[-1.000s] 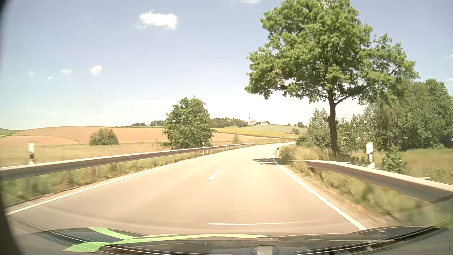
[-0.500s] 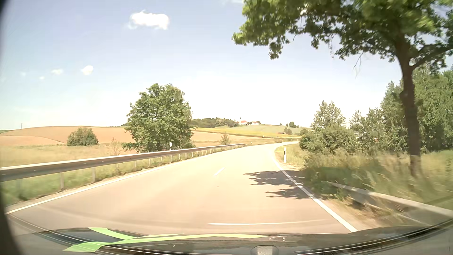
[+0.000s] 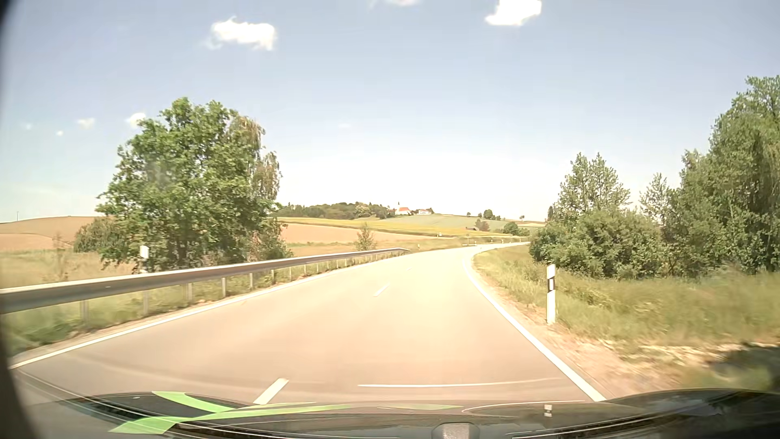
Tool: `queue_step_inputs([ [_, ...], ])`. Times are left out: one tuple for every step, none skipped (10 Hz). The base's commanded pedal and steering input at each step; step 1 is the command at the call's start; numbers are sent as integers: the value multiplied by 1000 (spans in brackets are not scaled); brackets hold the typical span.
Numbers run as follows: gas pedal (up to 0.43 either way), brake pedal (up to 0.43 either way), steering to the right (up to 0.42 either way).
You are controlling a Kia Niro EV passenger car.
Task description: Follow the waypoints while adhering to traffic rules and regulations
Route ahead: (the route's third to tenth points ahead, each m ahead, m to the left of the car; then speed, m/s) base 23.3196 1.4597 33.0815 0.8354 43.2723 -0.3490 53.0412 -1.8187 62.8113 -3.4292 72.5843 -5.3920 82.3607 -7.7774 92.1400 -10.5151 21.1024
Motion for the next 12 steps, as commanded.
queue_step_inputs([
  [209, 0, 15],
  [209, 0, 14],
  [209, 0, 13],
  [209, 0, 13],
  [209, 0, 12],
  [209, 0, 12],
  [209, 0, 12],
  [209, 0, 12],
  [209, 0, 12],
  [209, 0, 13],
  [209, 0, 12],
  [209, 0, 15],
])
